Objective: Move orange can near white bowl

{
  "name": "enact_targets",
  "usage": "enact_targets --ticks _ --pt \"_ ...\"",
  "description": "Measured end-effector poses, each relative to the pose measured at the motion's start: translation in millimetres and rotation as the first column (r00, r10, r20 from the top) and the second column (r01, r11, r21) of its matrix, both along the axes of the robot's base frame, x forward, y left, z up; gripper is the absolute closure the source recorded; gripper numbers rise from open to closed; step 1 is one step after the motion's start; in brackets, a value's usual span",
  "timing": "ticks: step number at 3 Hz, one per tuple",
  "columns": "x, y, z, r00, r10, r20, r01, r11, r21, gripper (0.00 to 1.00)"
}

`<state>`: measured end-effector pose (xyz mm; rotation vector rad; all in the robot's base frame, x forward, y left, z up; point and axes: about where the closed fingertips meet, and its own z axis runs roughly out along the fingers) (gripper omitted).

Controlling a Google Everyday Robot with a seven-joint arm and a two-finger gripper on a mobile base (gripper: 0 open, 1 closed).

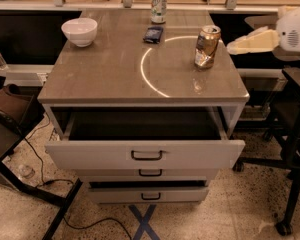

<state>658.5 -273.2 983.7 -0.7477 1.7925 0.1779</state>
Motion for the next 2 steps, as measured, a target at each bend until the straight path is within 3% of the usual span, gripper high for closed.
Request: enact_targets --ticks 1,2 --pt "32 18 -26 0.9997 0.022 0.007 -0.023 0.988 0.150 0.00" --pt "61 35 -52 0.9987 0.050 0.014 -0.052 0.962 0.268 0.00"
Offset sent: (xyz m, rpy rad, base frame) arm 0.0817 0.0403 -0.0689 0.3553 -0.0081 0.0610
